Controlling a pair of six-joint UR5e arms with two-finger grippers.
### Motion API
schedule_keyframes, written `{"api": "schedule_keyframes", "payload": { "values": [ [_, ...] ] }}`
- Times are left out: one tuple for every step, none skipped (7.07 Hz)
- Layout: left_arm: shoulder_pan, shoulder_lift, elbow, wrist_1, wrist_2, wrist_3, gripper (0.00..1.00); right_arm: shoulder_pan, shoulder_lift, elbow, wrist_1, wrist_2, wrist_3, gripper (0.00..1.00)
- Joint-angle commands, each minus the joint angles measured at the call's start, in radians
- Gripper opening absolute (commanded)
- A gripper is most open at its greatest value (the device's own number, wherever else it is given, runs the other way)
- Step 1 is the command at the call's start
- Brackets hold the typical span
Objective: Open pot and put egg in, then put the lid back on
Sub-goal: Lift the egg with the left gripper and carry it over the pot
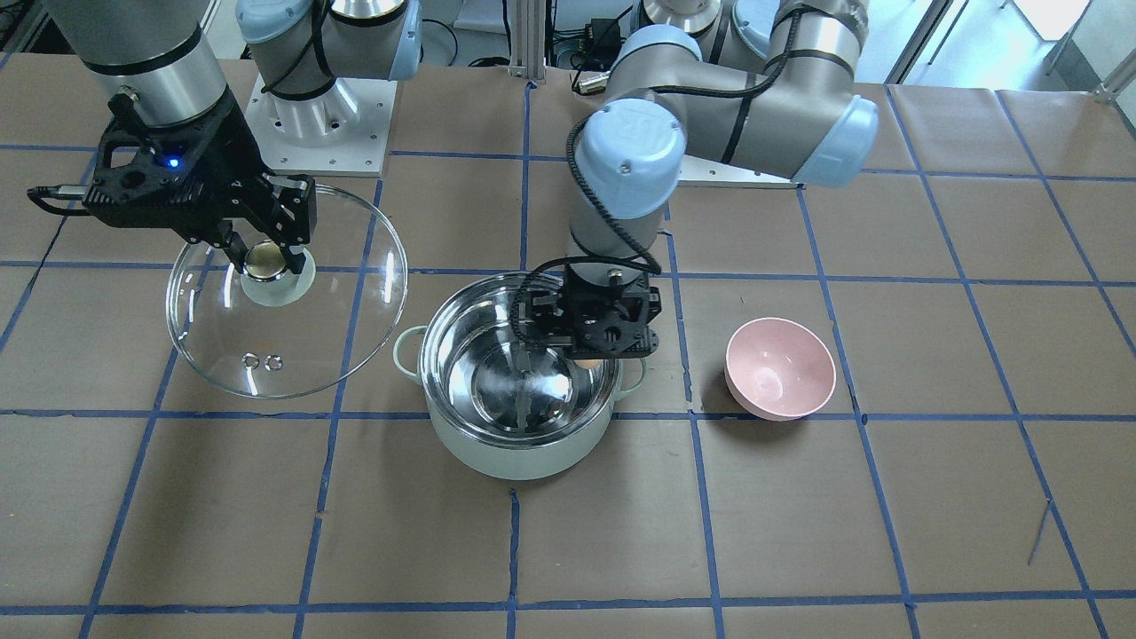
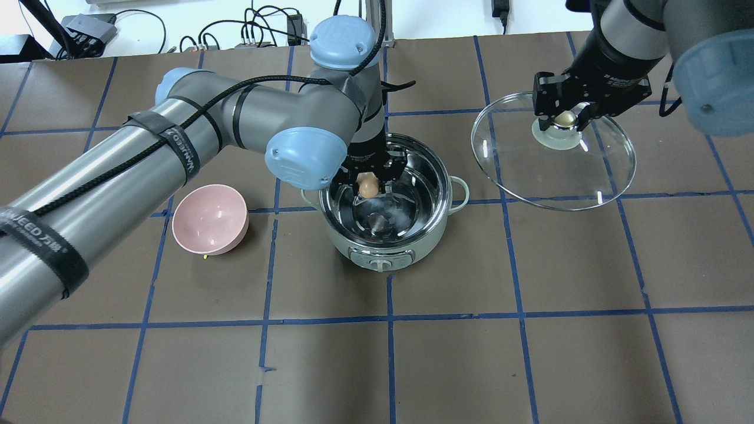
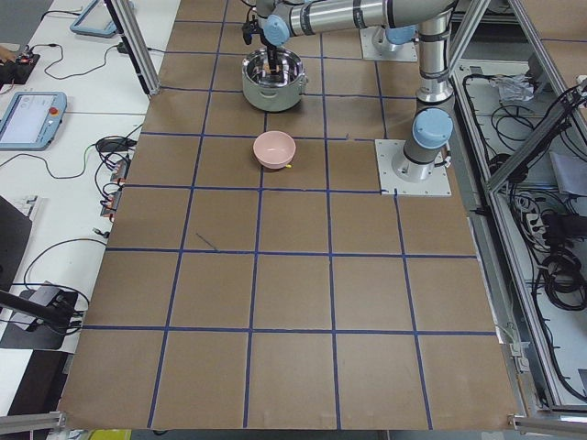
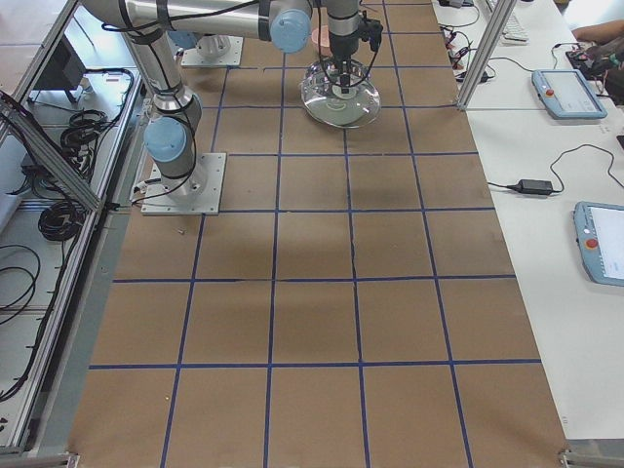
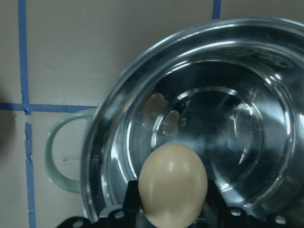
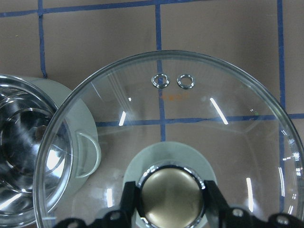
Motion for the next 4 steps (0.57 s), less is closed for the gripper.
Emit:
{"api": "schedule_keyframes", "payload": {
  "values": [
    [-0.007, -0.041, -0.003, 0.013, -0.012, 0.001, 0.5, -0.029, -0.001, 0.0, 0.004, 0.002, -0.035, 0.34],
    [-0.007, -0.025, 0.007, 0.014, -0.011, 0.025, 1.0, -0.029, -0.001, 0.0, 0.004, 0.002, -0.034, 0.34],
    [-0.004, 0.008, 0.022, 0.002, -0.006, 0.051, 1.0, -0.029, -0.002, 0.0, 0.004, 0.002, -0.034, 0.34],
    [0.035, 0.104, 0.022, -0.065, -0.005, 0.064, 1.0, -0.029, -0.002, 0.0, 0.004, 0.002, -0.034, 0.34]
  ]
}}
